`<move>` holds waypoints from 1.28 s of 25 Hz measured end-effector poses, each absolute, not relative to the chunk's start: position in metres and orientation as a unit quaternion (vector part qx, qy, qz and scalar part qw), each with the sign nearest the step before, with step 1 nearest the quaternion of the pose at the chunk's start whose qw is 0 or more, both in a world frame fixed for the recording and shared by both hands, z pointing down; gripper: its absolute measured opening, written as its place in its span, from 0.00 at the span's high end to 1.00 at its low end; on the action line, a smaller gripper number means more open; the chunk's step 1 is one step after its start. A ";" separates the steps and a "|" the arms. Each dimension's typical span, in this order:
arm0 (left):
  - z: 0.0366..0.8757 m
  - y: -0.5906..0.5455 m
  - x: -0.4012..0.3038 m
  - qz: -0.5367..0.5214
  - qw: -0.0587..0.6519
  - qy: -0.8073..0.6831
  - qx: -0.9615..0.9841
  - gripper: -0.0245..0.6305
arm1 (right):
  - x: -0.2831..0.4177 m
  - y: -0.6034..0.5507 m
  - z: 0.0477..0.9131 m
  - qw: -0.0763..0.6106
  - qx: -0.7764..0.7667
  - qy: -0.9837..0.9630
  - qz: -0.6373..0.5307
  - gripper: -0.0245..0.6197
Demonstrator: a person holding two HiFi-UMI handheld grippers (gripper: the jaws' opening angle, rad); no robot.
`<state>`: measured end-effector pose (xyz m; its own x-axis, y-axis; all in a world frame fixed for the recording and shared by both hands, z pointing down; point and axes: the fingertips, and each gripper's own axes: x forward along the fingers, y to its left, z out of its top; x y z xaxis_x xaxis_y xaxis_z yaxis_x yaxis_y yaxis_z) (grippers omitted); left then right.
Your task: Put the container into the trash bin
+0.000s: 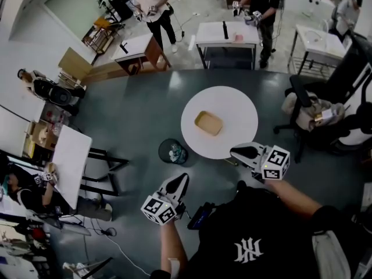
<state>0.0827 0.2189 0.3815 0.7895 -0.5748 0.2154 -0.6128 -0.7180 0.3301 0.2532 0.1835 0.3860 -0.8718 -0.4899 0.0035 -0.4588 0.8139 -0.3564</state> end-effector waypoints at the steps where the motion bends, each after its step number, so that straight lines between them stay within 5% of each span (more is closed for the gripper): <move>1: 0.381 0.209 0.085 0.053 0.195 -0.319 0.926 0.96 | 0.252 0.176 0.386 0.046 -0.247 0.952 -0.175 0.90; 32: 0.437 -0.088 0.056 0.206 0.203 -0.031 0.957 0.96 | 0.212 -0.023 0.440 0.074 -0.485 0.837 -0.241 0.90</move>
